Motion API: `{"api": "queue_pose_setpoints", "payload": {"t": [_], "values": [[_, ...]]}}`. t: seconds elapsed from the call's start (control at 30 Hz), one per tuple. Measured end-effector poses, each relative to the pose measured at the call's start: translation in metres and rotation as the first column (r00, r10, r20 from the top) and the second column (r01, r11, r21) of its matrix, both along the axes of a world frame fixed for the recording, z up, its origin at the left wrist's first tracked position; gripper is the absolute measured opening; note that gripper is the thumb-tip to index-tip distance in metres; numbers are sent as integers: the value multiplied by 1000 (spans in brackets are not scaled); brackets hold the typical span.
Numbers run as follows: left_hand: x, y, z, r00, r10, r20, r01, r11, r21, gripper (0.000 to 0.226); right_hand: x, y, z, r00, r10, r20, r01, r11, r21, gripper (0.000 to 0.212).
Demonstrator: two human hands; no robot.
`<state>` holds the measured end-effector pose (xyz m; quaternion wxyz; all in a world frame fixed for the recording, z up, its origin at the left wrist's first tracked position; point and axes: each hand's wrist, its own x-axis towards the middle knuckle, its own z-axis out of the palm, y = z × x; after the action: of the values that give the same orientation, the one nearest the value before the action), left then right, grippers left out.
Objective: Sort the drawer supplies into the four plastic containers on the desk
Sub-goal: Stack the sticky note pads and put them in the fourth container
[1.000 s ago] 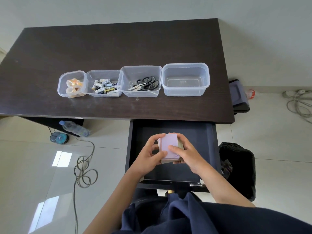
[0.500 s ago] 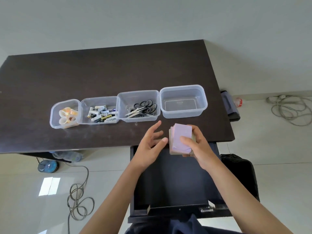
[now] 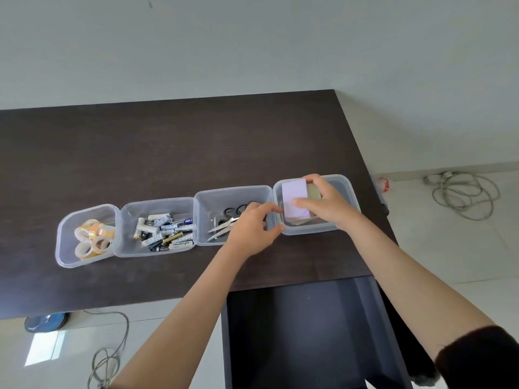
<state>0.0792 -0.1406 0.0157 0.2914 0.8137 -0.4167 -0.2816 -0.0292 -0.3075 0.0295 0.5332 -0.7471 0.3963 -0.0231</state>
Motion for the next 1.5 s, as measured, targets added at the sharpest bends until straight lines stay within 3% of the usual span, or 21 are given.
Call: {"api": "queue_pose_setpoints", "payload": {"t": [0.13, 0.37, 0.43, 0.5, 0.6, 0.67, 0.83, 1.13, 1.5], "values": [[3, -2, -7, 996, 7, -84, -11, 999, -51, 28, 8, -12, -19, 993, 45, -109, -32, 992, 123, 45], [5, -2, -10, 988, 48, -150, -58, 996, -66, 29, 21, -15, -30, 988, 75, -131, -23, 934, 357, 42], [4, -2, -10, 988, 51, -148, -61, 996, -67, 29, 21, -12, -29, 972, 123, -202, -68, 963, 262, 47], [4, -1, -10, 988, 50, -144, -62, 995, -76, 29, 21, -7, -25, 917, 183, -356, -181, 983, 39, 56], [4, -1, -9, 988, 55, -148, -69, 993, -92, 27, 24, 3, -17, 830, 171, -531, -334, 915, -228, 68], [3, -1, -9, 987, 61, -148, -76, 993, -93, 27, 22, 6, -14, 849, 151, -506, -315, 914, -255, 68], [3, -1, -8, 985, 70, -157, -85, 992, -94, 29, 10, -5, -14, 955, 10, -296, -49, 991, -126, 59], [5, -1, -9, 986, 68, -155, -85, 991, -100, 30, 2, 3, -16, 962, 63, -264, -121, 970, -209, 69], [6, -1, -11, 982, 69, -173, -90, 989, -117, 29, 1, 0, -17, 964, 29, -265, -67, 989, -134, 80]]}}
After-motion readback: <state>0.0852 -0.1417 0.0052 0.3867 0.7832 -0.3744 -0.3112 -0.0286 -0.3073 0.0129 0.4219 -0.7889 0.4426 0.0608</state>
